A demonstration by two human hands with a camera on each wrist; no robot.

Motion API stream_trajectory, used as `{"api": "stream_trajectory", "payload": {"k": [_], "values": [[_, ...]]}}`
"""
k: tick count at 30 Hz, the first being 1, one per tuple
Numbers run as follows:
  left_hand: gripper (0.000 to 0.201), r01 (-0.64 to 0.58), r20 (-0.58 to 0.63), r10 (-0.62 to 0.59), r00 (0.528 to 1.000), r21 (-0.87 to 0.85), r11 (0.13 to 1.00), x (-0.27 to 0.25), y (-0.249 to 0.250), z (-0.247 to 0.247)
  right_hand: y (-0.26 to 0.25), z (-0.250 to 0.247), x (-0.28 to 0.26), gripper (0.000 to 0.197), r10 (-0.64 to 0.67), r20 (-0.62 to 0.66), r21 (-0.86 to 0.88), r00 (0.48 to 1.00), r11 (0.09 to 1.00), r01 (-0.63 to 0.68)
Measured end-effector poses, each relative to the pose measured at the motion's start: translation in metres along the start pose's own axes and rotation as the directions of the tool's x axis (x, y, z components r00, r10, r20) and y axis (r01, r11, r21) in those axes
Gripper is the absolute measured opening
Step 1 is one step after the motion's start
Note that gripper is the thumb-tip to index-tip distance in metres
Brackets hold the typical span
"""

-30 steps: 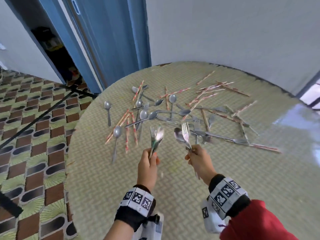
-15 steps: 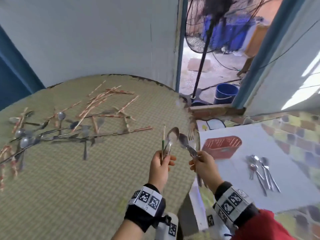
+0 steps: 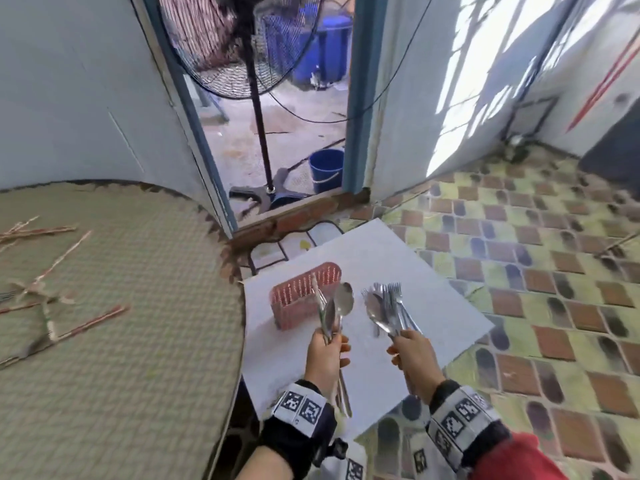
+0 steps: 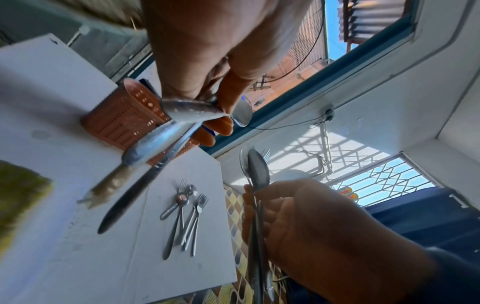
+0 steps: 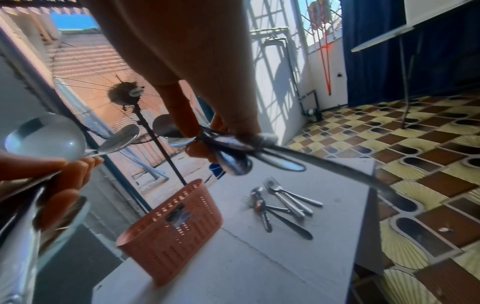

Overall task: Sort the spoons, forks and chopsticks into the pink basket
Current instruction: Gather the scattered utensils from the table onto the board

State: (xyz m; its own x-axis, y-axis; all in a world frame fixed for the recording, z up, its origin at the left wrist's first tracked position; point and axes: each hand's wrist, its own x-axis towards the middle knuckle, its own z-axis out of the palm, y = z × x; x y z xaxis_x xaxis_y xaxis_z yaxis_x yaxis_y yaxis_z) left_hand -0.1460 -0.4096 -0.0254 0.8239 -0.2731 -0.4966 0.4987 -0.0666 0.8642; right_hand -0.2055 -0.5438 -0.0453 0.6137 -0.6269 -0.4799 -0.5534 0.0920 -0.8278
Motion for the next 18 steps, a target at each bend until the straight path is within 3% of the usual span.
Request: {"api": "stream_trajectory", "payload": {"k": [6,11,18], "values": [[0.009,0.106,-0.001,-0.106,0.994,0.079,0.991,0.078,-0.016,0.065,0.013,-0.043,0.085,0.017,0.119,-0.002,0.009,0.993,0.993,-0.119],[0.023,0.138,-0.034,-0.134,0.990,0.189,0.972,0.140,-0.032,0.114,0.029,-0.063,0.168,0.023,0.182,-0.003,-0.050,0.983,0.982,-0.182],[0.008,0.259,-0.103,-0.240,0.965,0.271,0.927,0.211,-0.062,0.158,0.045,-0.076,0.255,0.022,0.237,0.001,-0.089,0.972,0.968,-0.236]]}}
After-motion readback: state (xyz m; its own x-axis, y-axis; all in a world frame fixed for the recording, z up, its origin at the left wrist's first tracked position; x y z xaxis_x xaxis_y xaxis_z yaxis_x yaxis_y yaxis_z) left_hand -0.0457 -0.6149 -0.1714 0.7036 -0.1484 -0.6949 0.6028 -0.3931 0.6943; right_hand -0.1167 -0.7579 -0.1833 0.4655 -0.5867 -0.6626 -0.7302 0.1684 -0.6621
